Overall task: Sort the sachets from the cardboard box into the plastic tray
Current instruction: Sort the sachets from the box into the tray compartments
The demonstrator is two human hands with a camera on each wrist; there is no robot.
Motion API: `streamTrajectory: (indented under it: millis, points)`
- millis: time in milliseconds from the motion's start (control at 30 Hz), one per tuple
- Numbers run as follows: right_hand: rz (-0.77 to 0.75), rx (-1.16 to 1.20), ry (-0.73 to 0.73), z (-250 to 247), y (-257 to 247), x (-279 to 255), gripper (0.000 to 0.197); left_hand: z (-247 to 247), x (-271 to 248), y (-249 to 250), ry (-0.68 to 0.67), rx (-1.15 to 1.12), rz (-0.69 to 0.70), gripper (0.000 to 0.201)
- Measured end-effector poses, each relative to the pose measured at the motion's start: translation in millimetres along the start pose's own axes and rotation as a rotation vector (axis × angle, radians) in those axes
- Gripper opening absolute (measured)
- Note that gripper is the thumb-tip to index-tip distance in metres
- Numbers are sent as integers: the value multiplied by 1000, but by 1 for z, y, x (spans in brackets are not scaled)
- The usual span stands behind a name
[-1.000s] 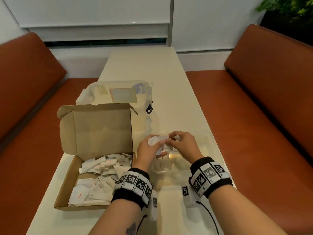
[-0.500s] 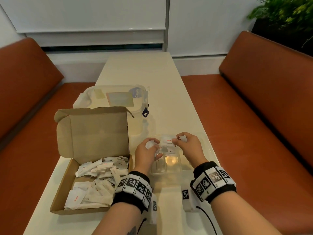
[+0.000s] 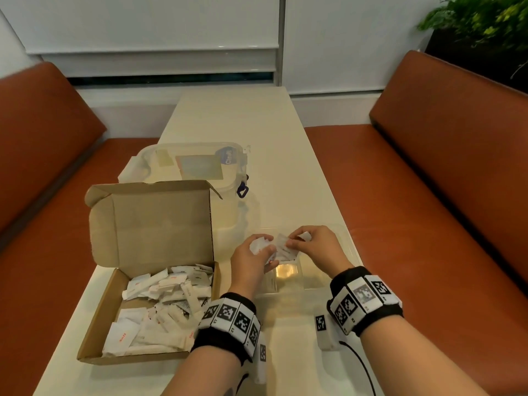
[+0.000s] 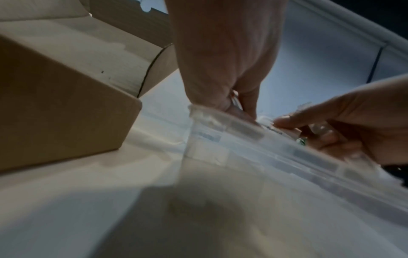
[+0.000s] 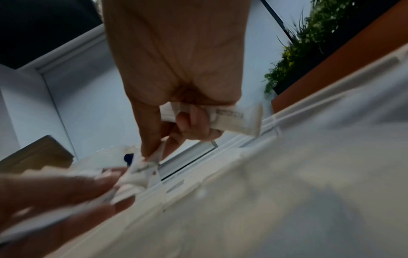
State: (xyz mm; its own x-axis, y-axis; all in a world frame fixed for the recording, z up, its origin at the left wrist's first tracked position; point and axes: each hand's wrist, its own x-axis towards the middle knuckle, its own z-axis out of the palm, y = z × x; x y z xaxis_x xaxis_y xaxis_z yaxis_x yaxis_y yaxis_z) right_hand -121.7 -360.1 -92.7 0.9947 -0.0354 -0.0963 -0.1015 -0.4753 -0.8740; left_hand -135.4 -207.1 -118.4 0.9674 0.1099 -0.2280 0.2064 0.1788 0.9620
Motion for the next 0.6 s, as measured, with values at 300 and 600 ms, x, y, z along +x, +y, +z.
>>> streamTrajectory:
  millis: [300, 600]
  points:
    - [27, -585, 31, -27, 9, 24, 7, 2, 2, -9, 68, 16, 85, 24]
    - [-12, -810, -35, -9, 15, 32, 12, 1, 3, -9, 15, 29, 46, 21]
